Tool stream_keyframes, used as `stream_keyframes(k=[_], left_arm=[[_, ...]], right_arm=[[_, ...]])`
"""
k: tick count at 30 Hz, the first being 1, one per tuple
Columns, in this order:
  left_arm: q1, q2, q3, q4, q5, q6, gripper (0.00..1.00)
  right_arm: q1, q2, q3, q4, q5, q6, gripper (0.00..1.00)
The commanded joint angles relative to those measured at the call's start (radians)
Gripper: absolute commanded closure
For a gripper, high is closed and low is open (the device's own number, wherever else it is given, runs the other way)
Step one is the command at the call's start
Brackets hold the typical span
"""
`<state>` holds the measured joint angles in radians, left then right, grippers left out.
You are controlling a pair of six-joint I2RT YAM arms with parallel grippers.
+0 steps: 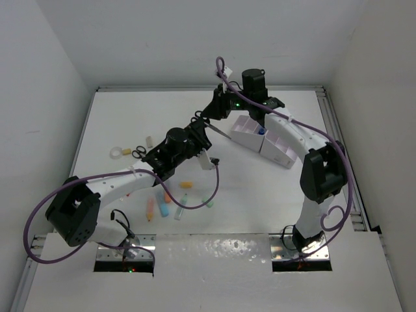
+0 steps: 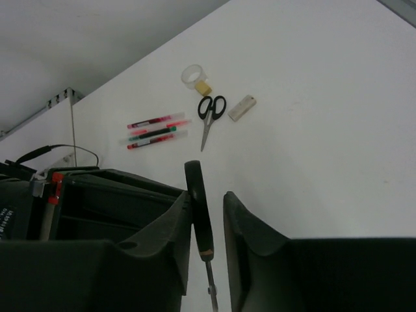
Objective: Sort the stationery into containers
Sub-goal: Place the scissors in the storage box.
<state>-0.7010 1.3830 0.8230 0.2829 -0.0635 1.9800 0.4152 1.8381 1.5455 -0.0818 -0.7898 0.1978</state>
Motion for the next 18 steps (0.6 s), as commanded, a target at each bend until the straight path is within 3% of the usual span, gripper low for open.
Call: stream_keyframes(k=[1, 3, 4, 5, 9, 11, 12, 13, 18], left_arm=[[-0.012, -0.033, 0.013, 0.070, 0.030, 0.008, 1.00], [-0.014, -0.029, 0.015, 0.071, 0.028, 0.003, 1.00], [-0.014, -0.029, 0.015, 0.073, 0.027, 0.000, 1.00], [-0.012, -0.029, 0.011, 0.073, 0.025, -0.003, 1.00], [-0.011, -0.027, 0.005, 0.091, 0.011, -0.032, 0.97], [-0.011, -0.019, 0.008, 0.093, -0.025, -0.066, 0.63], [-0.009, -0.019, 0.010, 0.094, -0.039, -0.082, 0.40], [-0.005, -0.019, 0.014, 0.098, -0.051, -0.134, 0.01], [0.003, -0.019, 0.065, 0.063, -0.176, -0.401, 0.00]], right_arm=[[0.014, 0.016, 0.056, 0.040, -0.025, 0.011, 0.77], [0.016, 0.023, 0.067, 0.028, -0.038, 0.000, 0.84], [0.017, 0.023, 0.068, 0.021, -0.043, 0.000, 0.95], [0.016, 0.018, 0.064, 0.019, -0.039, 0.000, 1.00], [0.005, -0.017, 0.016, 0.059, -0.005, 0.026, 1.00], [-0.022, -0.056, -0.044, 0.151, 0.052, 0.092, 1.00], [-0.033, -0.072, -0.071, 0.233, 0.069, 0.116, 1.00], [-0.045, -0.114, -0.128, 0.279, 0.113, 0.147, 1.00], [-0.114, -0.256, -0.271, 0.460, 0.331, 0.239, 1.00]])
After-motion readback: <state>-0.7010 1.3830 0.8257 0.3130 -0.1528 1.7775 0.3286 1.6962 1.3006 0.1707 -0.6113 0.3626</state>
